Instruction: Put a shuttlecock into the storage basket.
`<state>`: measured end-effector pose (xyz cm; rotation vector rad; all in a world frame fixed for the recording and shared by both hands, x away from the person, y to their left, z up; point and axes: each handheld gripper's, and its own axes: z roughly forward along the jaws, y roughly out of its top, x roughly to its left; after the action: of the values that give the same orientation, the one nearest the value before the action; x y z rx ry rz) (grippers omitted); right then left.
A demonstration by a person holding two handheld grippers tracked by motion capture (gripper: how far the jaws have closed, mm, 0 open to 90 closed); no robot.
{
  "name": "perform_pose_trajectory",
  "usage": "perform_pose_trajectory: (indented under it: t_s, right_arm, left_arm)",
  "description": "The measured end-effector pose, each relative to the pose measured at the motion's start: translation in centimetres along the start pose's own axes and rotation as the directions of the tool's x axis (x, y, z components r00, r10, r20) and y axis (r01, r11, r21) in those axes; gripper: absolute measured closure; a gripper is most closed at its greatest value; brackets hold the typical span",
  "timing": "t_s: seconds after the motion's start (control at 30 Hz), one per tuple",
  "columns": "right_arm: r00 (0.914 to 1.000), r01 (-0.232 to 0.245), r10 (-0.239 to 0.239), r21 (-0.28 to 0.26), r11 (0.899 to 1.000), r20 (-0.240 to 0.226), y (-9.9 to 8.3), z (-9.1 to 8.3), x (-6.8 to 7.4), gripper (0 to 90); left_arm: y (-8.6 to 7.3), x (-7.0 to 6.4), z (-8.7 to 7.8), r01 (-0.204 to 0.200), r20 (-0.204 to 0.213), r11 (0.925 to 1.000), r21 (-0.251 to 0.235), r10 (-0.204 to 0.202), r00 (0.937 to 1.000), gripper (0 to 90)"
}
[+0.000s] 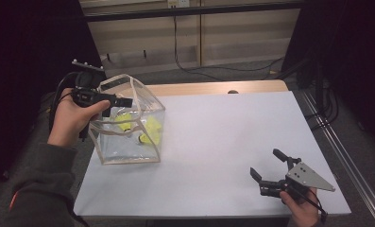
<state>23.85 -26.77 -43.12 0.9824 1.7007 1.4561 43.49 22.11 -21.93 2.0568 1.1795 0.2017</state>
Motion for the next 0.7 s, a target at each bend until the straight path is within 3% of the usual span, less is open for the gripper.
perform_pose_trajectory:
  t_s: [0.4,0.7]
  right_arm:
    - [1.0,0.001,-0.001,0.0,1.0,0.0,0.0,0.0,0.0,2.8]
    - [1.0,0.003,-0.003,0.001,1.0,0.001,0.0,0.0,0.0,2.7]
  left_arm:
    - [-0.7,-0.9,0.3,-0.02,0.062,0.9992,-0.036,0.022,0.9978,16.3]
    - [-1.0,-2.1,0.7,-0.05,0.094,0.9971,-0.057,0.056,0.994,15.8]
